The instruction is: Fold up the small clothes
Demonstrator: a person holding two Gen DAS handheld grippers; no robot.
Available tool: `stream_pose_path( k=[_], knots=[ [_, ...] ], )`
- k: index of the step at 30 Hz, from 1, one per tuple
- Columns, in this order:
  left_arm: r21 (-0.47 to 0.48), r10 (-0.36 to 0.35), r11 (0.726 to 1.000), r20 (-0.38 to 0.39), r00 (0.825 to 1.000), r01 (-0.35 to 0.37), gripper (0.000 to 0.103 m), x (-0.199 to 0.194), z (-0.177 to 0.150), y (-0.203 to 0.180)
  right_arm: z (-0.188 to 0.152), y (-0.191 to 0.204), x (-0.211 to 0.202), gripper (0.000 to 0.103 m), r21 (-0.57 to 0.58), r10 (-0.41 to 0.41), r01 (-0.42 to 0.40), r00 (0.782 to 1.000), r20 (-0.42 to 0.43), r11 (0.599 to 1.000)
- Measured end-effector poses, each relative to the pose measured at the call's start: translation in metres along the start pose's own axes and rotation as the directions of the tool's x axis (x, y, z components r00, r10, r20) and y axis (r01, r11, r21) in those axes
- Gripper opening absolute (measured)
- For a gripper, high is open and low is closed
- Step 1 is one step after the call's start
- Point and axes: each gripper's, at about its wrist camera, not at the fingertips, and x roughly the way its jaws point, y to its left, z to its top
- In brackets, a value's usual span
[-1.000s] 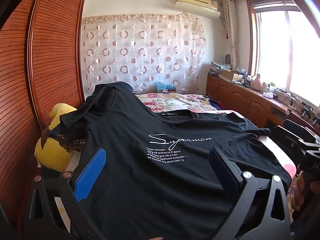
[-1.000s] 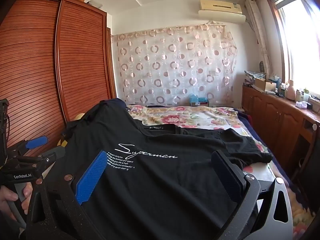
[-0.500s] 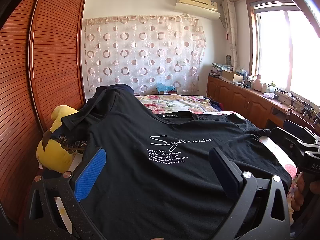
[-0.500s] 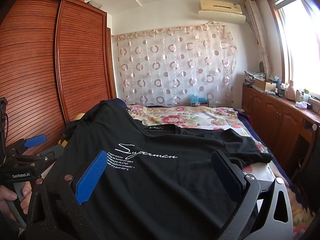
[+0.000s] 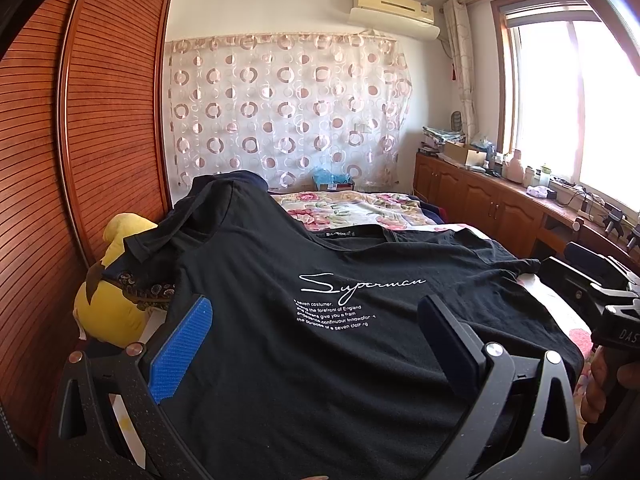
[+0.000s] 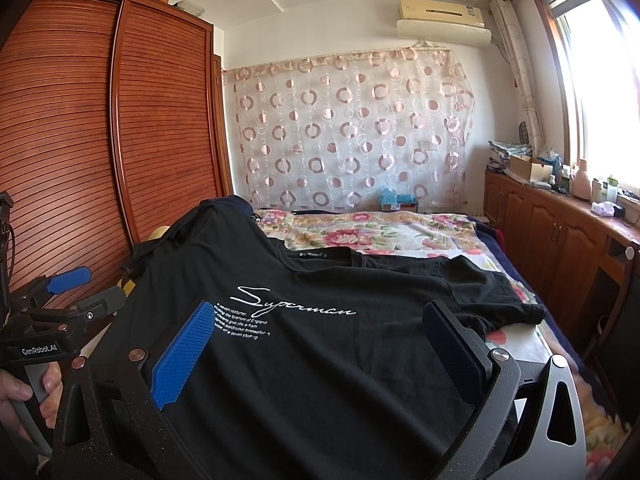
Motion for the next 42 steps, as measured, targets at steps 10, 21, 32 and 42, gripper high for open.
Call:
stream_pose_path(
  k=[10, 21, 32, 42],
  knots=[
    [0.001, 0.0, 1.0, 0.006, 1.0, 0.0, 0.103, -0.011, 0.016, -0.001, -0.001, 0.001, -0.003, 0.103, 0.0, -0.003, 0.003, 1.0, 0.007, 1.0],
    [0.003, 0.003, 1.0, 0.01, 1.0, -0.003, 0.103, -0.015, 0.021, 0.0, -0.001, 0.002, -0.003, 0.103, -0.002, -0.004, 0.004, 1.0, 0.007, 1.0],
    [0.004, 0.003, 1.0, 0.014, 1.0, -0.003, 0.103, -0.015, 0.019, -0.001, -0.001, 0.002, -0.003, 0.103, -0.003, -0.003, 0.003, 1.0, 0.008, 1.0],
    [0.004, 0.004, 1.0, 0.016, 1.0, -0.004, 0.103, -0.016, 0.02, -0.001, -0.001, 0.002, -0.003, 0.103, -0.003, -0.002, 0.002, 1.0, 0.008, 1.0]
  ],
)
